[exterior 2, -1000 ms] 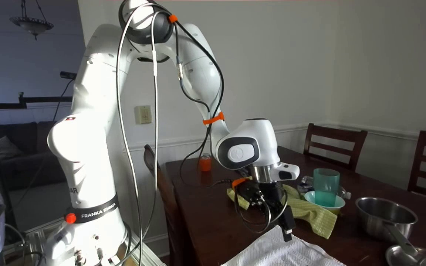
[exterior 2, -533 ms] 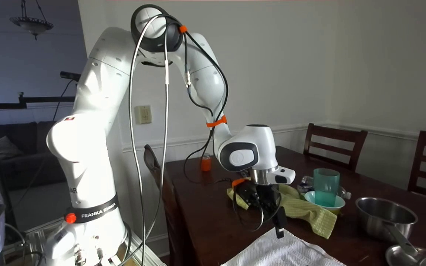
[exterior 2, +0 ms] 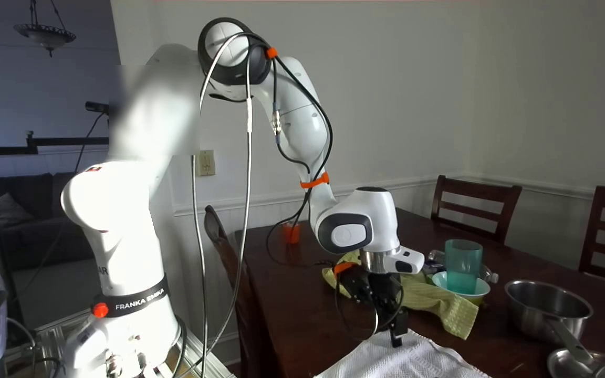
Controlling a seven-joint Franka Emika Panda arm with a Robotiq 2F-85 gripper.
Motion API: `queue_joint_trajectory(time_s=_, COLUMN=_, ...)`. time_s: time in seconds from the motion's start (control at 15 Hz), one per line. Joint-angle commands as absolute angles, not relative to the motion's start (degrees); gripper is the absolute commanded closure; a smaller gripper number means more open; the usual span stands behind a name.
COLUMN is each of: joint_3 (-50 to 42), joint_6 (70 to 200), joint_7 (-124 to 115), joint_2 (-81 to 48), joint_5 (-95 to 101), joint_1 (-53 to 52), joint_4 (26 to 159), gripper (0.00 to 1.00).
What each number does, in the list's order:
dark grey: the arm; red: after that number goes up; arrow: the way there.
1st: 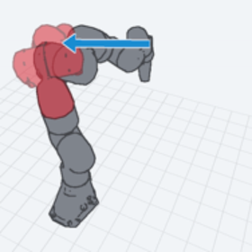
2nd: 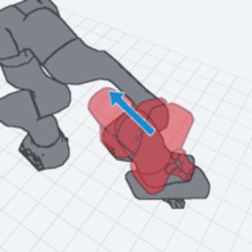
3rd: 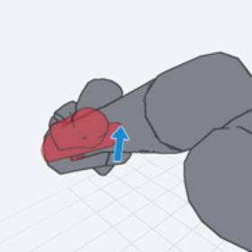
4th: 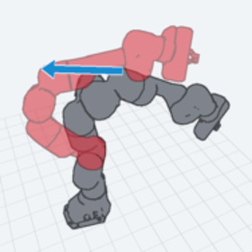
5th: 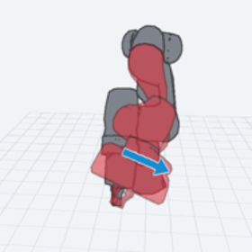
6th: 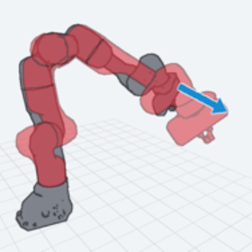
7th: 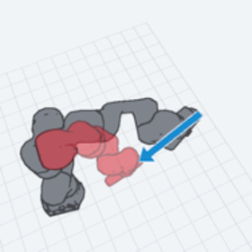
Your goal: Put the spoon on the towel, then fold the towel
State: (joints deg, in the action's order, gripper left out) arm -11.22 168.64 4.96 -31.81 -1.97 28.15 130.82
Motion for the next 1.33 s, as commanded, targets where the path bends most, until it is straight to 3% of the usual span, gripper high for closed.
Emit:
queue_joint_trajectory(time_s=0.0, joint_3=-10.5, joint_6=169.1, joint_7=6.6, joint_2=-33.3, joint_5=-3.1, joint_1=29.3, joint_4=129.1, gripper=0.69)
queue_joint_trajectory(time_s=0.2, joint_3=-10.6, joint_6=169.0, joint_7=6.7, joint_2=-32.8, joint_5=-2.9, joint_1=29.2, joint_4=129.2, gripper=0.91)
queue_joint_trajectory(time_s=0.33, joint_3=-11.9, joint_6=169.1, joint_7=6.9, joint_2=-31.8, joint_5=-2.1, joint_1=28.7, joint_4=129.7, gripper=1.0)
queue_joint_trajectory(time_s=1.27, joint_3=-17.3, joint_6=171.6, joint_7=17.1, joint_2=-25.1, joint_5=0.0, joint_1=36.1, joint_4=131.4, gripper=0.99)
